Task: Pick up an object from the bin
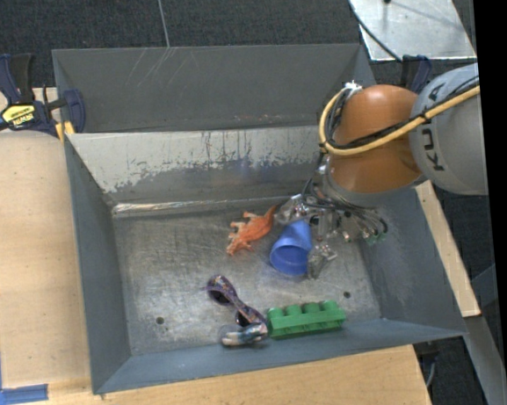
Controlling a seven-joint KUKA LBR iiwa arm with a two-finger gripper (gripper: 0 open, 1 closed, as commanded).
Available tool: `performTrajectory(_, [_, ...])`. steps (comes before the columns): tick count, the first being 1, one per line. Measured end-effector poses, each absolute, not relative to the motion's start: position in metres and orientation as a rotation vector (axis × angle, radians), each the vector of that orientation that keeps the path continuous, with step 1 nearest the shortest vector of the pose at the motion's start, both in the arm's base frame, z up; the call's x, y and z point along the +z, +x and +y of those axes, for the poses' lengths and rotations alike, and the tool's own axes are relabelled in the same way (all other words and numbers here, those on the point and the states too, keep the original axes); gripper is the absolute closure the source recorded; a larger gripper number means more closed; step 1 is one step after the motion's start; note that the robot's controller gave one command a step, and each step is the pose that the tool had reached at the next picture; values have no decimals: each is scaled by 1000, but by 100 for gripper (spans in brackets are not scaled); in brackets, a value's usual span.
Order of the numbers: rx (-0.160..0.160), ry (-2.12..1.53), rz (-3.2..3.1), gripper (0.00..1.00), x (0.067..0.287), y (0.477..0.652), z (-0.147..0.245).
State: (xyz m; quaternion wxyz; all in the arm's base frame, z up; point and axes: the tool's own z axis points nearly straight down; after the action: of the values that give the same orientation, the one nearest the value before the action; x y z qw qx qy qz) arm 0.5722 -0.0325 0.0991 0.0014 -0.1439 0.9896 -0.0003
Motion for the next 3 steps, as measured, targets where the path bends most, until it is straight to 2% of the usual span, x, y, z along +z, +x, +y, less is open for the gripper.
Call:
performTrajectory(1, [3, -318, 3101, 0, 82, 569, -40])
performTrajectory(2, [-11, -776, 3031, 100, 78, 599, -6])
performTrajectory(3, [-10, -776, 3031, 100, 78, 599, -6])
